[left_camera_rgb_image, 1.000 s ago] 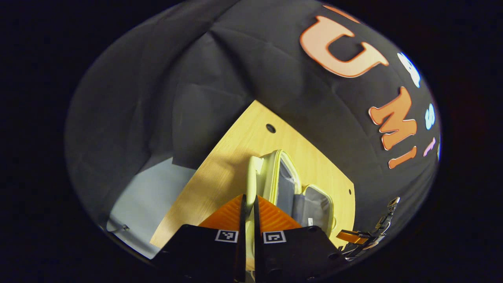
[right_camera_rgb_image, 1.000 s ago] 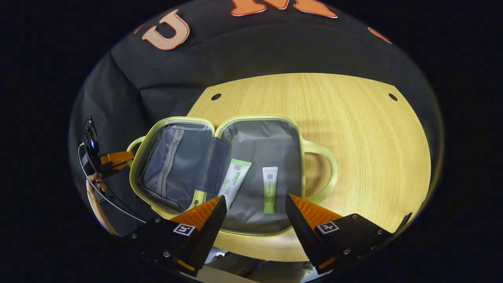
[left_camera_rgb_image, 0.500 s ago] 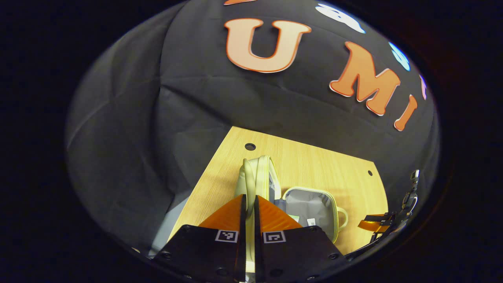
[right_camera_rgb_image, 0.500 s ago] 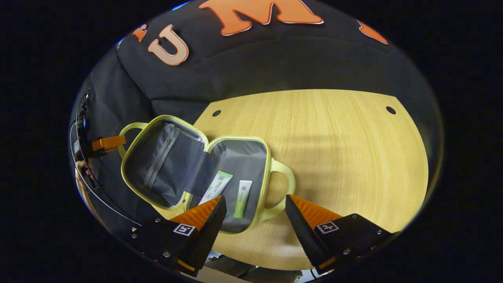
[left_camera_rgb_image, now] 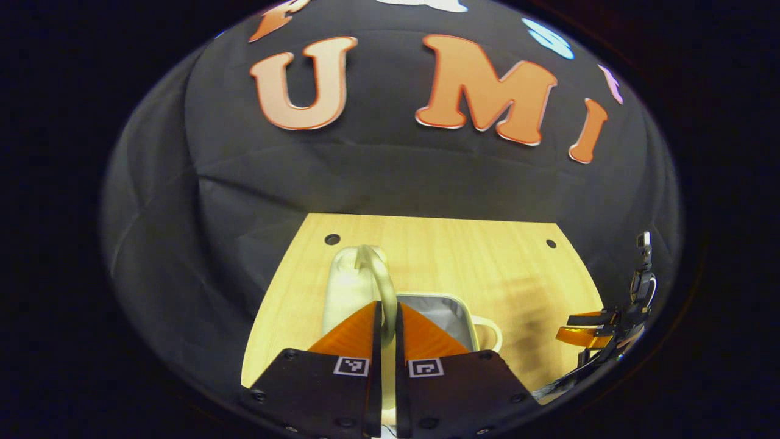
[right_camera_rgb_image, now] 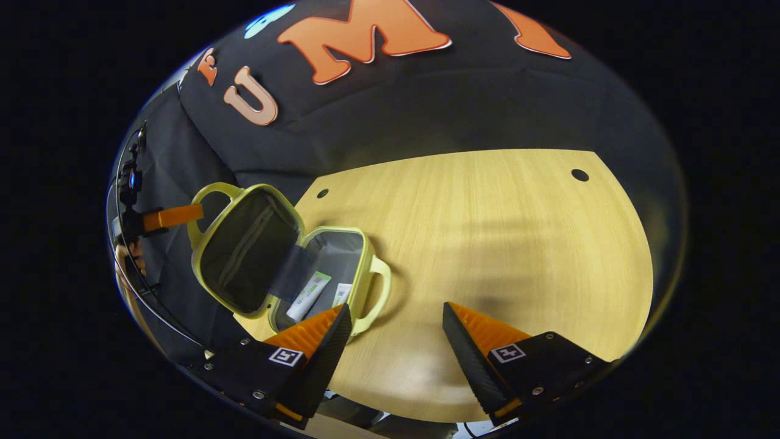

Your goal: First open the suitcase, pack the skin care products into it, and then close the suitcase.

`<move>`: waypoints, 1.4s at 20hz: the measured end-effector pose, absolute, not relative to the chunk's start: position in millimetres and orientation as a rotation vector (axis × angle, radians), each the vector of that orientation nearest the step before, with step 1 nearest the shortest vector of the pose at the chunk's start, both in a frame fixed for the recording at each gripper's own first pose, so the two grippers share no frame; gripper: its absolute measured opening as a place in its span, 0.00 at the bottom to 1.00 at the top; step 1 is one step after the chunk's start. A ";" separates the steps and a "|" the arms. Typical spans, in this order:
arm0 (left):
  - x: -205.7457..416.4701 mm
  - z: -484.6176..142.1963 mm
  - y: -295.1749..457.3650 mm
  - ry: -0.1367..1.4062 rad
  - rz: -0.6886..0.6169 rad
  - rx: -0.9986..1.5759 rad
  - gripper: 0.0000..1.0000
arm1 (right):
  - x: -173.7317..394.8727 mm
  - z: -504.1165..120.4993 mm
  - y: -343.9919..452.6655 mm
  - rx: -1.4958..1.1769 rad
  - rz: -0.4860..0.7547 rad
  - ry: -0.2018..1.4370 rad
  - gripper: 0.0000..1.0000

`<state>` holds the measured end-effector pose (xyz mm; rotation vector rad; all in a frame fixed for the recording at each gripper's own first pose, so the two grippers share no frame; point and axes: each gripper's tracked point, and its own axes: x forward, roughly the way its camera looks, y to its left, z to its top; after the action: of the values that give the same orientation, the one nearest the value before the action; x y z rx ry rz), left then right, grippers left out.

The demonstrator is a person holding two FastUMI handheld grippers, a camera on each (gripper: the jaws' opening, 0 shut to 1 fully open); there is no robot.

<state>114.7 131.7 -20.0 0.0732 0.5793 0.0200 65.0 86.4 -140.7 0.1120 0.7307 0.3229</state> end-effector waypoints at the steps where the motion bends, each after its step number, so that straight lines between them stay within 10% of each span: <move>1: 117.2 -26.1 115.9 0.590 -0.003 0.087 0.09 | 63.5 -141.6 77.0 0.114 0.315 0.728 0.96; 23: 138.7 -238.6 -59.8 0.846 -0.268 0.267 0.11 | 23.9 -171.2 -24.7 0.167 0.178 0.780 0.96; 27: 120.3 -238.8 -65.3 0.867 -0.244 0.077 0.37 | 23.6 -161.0 -24.7 0.166 0.186 0.751 0.96; 28: 113.3 -234.5 -70.5 0.857 -0.254 0.028 0.58 | 24.7 -158.4 -24.8 0.161 0.190 0.746 0.96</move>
<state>113.3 -70.5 -234.5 0.0282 0.8568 -0.2536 24.7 -24.8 -158.4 0.1609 0.7456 0.1903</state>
